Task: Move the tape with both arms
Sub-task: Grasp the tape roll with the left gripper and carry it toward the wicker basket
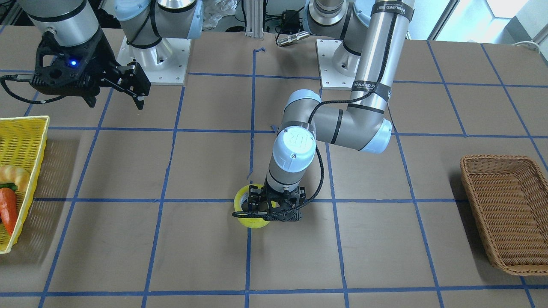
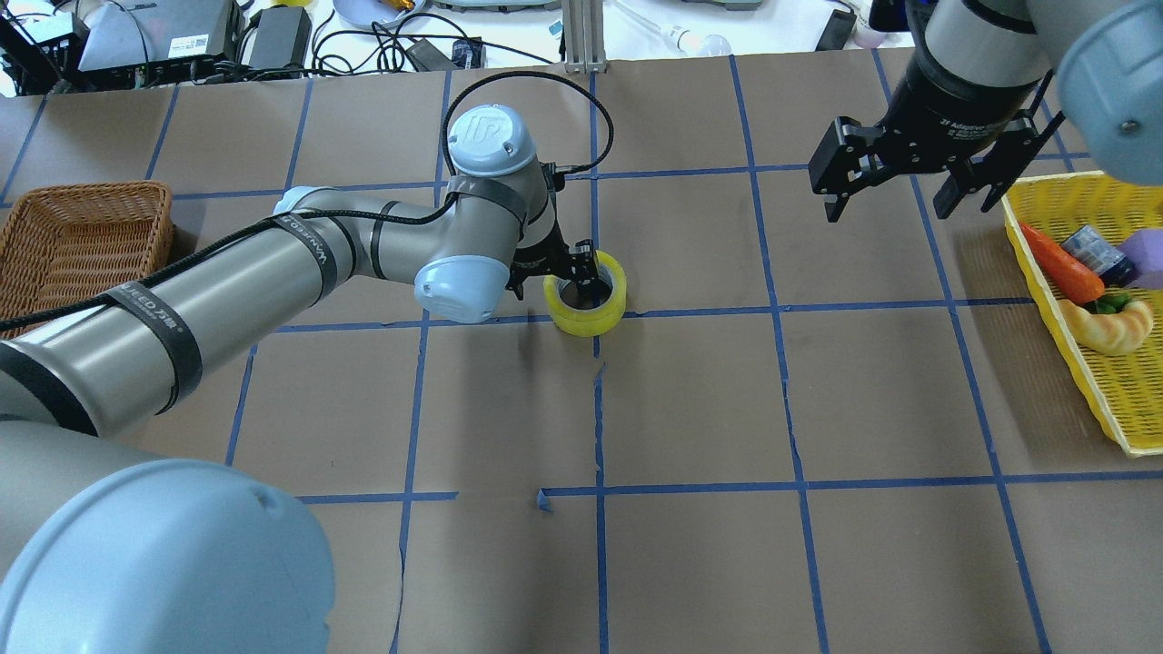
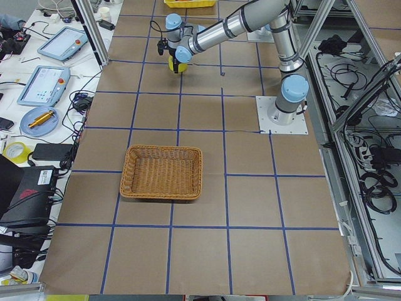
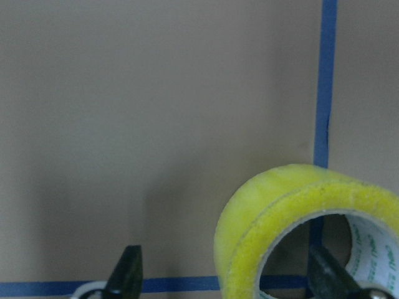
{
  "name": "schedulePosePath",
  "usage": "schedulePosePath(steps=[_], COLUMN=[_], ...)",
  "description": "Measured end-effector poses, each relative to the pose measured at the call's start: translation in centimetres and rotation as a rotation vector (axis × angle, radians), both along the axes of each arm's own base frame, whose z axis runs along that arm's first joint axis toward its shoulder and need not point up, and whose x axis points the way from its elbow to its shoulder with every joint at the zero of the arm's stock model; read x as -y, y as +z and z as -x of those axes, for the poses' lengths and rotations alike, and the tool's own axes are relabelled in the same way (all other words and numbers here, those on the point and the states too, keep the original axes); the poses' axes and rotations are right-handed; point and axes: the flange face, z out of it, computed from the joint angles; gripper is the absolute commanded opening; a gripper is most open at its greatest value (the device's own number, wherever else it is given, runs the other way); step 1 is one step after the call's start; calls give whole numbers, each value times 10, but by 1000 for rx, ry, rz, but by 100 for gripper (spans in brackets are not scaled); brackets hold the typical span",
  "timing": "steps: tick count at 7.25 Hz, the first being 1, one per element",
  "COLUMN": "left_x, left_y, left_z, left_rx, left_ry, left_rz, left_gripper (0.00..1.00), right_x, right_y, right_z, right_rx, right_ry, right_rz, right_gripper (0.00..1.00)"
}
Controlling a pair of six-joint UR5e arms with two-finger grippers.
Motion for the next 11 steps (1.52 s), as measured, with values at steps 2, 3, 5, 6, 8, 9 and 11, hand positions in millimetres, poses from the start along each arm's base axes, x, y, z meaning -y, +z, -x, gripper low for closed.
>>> schedulePosePath(steps=[2, 3, 5, 6, 8, 9, 11], left_x=[-1, 0, 11, 25, 56, 66, 76], left_y=[2, 7, 30, 47, 110, 139, 163], left_z=[1, 1, -23, -61, -176, -234, -342], left_rx=[-9, -9, -6, -1, 13, 20, 39], left_ry=[-5, -13, 3, 16, 14, 1, -44], left_rz=[3, 13, 48, 55, 45, 46, 63], left_gripper=[0, 0, 0, 0, 0, 0, 0], right_x=[-1, -1, -1, -1, -2, -1, -1], right_y=[-2, -2, -2, -2, -1, -2, -3], right_z=[1, 1, 1, 1, 1, 1, 1], right_rx=[-10, -13, -14, -14, -15, -15, -15], right_ry=[9, 12, 14, 14, 26, 29, 31], right_rz=[-7, -11, -13, -13, -12, -13, -15], right_gripper=[100, 100, 100, 100, 100, 100, 100])
